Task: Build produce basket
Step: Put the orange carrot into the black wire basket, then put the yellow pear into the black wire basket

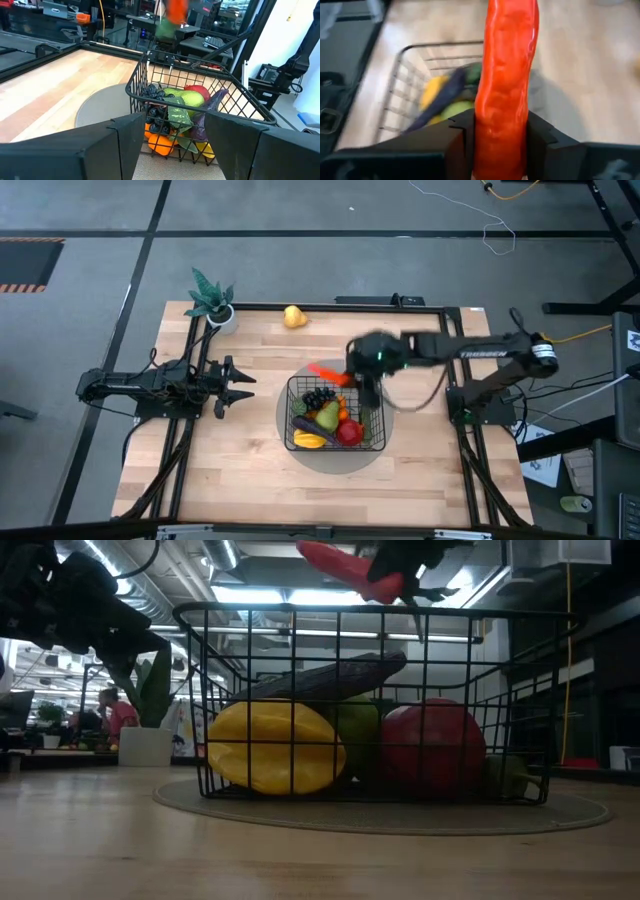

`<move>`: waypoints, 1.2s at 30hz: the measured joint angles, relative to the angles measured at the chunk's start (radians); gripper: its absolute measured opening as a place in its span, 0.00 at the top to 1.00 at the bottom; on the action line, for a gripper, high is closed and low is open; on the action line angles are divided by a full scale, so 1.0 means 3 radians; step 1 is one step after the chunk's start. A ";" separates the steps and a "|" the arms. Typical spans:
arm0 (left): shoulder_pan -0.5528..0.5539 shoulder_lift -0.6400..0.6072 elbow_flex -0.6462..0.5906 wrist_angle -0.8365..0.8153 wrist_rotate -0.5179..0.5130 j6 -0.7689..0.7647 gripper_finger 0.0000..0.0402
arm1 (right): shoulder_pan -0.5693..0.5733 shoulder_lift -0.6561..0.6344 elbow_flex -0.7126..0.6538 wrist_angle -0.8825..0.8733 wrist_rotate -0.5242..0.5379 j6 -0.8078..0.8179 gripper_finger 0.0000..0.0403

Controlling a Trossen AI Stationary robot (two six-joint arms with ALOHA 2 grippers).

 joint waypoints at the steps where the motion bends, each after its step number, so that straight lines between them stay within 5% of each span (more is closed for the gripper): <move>1: -0.0001 0.0000 0.0000 0.0000 0.0000 0.0000 0.52 | 0.0090 0.0009 -0.0087 0.0099 -0.0002 0.0055 0.76; 12: 0.0000 0.0000 0.0000 0.0000 0.0000 0.0000 0.52 | 0.0376 0.0087 -0.0796 0.0553 0.0352 0.0602 0.75; 20: 0.0000 0.0000 0.0000 0.0000 0.0000 0.0000 0.52 | 0.0334 0.0092 -0.0815 0.0533 0.0396 0.0759 0.26; 24: -0.0001 0.0000 0.0000 0.0000 0.0000 0.0000 0.52 | 0.0335 0.0092 -0.0815 0.0503 0.0397 0.0681 0.13; 30: 0.0000 0.0000 0.0000 0.0000 0.0000 0.0000 0.52 | 0.0300 0.0090 -0.0638 0.0360 0.0667 0.0647 0.13; 36: 0.0000 0.0000 0.0000 0.0000 0.0000 0.0000 0.52 | 0.0246 0.0086 -0.0281 -0.0030 0.1593 0.0313 0.14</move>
